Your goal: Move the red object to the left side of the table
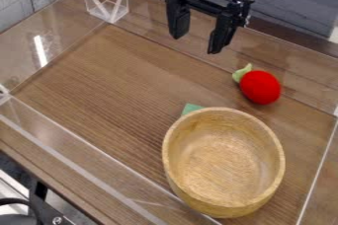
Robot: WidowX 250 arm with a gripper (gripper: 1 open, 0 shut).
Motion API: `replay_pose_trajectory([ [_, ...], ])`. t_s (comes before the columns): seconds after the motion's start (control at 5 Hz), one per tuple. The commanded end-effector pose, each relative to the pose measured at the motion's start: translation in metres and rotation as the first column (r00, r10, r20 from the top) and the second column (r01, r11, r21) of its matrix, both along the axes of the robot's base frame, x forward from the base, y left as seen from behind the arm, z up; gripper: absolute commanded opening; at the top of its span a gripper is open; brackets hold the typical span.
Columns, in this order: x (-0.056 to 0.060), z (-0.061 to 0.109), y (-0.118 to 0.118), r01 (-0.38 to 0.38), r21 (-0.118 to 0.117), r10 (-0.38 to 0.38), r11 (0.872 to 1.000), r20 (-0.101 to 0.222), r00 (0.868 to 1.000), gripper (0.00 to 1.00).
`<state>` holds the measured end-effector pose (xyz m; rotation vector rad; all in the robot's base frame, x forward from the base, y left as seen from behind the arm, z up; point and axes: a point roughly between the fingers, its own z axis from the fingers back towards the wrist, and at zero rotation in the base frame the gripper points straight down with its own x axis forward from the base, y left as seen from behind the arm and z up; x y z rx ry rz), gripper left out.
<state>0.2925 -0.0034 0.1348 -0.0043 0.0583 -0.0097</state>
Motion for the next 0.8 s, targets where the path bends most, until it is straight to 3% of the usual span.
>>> replay_pose_trajectory([
  [0.0,-0.002,-0.012,0.001,-0.095,-0.006,0.095,0.995,-0.023,0.995,1.0],
  [0.2,0.009,-0.025,-0.018,-0.215,-0.034,0.215,0.976,-0.01,0.977,1.0],
  [0.4,0.022,-0.034,-0.034,-0.344,-0.067,0.345,0.937,0.007,0.939,0.0],
  [0.6,0.033,-0.042,-0.05,-0.43,-0.099,0.433,0.898,0.015,0.901,1.0],
])
